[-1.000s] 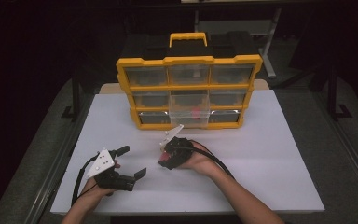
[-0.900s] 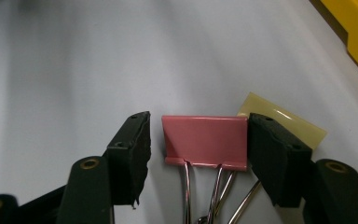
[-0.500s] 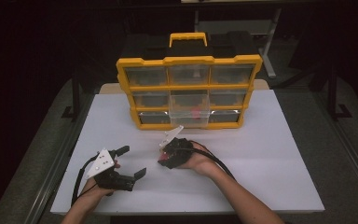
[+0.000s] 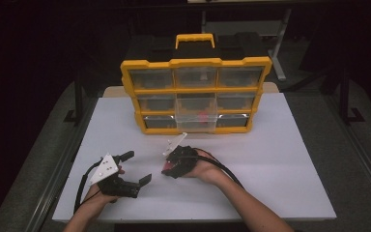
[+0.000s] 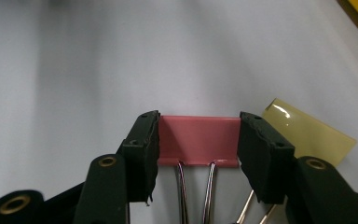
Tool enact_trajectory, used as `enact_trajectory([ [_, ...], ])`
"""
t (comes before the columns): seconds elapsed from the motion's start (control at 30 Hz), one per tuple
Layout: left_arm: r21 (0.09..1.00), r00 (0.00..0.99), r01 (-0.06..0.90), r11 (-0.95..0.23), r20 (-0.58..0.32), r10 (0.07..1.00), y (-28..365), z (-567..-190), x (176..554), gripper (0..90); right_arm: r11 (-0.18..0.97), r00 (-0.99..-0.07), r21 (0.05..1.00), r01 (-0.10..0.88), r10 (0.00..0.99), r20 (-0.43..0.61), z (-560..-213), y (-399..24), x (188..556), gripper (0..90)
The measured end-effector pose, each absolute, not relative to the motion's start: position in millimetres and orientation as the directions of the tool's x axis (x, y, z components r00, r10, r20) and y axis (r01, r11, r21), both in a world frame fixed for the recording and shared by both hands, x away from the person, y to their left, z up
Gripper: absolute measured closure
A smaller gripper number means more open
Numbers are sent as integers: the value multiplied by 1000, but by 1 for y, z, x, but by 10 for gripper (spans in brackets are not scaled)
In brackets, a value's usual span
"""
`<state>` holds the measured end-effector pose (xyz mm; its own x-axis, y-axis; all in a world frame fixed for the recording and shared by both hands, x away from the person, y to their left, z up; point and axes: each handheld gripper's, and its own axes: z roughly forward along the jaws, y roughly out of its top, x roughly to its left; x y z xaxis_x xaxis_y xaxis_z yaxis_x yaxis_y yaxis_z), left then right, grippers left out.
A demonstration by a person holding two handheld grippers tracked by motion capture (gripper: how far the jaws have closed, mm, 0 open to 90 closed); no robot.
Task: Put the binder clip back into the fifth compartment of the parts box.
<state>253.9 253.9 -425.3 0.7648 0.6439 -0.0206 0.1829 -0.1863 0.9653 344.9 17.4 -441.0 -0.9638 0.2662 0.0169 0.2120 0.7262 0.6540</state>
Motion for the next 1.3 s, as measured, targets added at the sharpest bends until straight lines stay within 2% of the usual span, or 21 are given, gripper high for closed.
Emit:
enact_trajectory([
  [0.7,964,767,184,-191,-20,641,254,-425,254,0,729,-962,653,205,272,-2,-445,22,341,488],
  [1.3,964,764,180,-197,-11,645,255,-425,254,0,710,-962,670,218,271,26,-428,5,341,489],
])
